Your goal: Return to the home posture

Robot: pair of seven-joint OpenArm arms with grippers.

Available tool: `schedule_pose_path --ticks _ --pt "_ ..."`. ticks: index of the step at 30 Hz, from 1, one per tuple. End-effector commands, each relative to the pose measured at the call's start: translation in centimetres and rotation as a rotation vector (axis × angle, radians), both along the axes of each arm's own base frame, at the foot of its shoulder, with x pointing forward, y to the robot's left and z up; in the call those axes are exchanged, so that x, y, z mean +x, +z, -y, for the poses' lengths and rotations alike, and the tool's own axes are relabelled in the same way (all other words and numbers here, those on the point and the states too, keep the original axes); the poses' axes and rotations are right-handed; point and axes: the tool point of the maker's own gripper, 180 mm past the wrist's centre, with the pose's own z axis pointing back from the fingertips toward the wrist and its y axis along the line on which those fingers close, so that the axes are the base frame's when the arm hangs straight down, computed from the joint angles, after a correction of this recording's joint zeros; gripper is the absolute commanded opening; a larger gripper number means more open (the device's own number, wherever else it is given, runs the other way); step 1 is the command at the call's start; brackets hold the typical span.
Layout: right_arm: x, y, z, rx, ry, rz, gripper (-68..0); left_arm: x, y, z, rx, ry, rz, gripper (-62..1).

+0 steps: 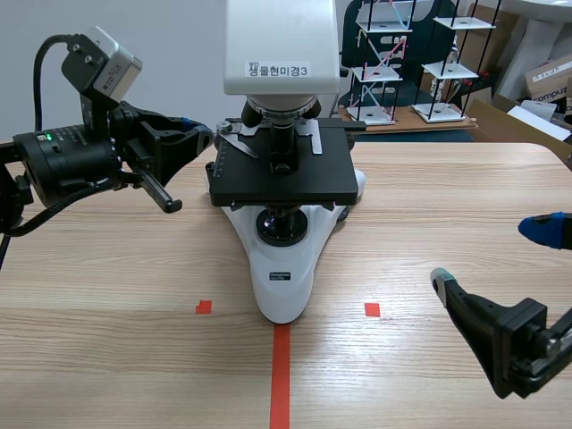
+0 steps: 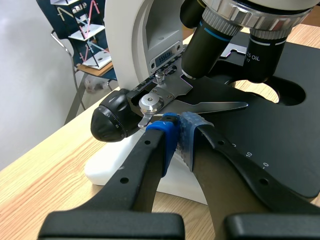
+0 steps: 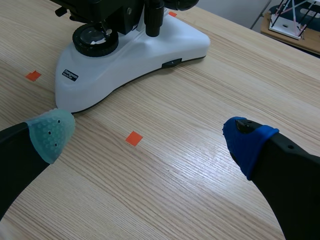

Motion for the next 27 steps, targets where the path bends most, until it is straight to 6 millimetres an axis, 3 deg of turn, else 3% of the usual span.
schedule_pose_path --ticks 1,19,27 --pt "0.6 1.1 -0.1 0.015 0.002 0.043 0.4 0.3 1.4 0.1 -0.028 -0.001 0.036 -58.0" --pt "0.6 1.1 -0.1 0.015 0.002 0.043 0.4 -0.1 1.3 -0.3 -0.01 -0.01 0.035 -57.9" --pt "0.6 1.1 -0.1 0.015 0.002 0.043 0.4 -3.2 1.6 -1.8 0.007 -0.033 0.047 -57.9"
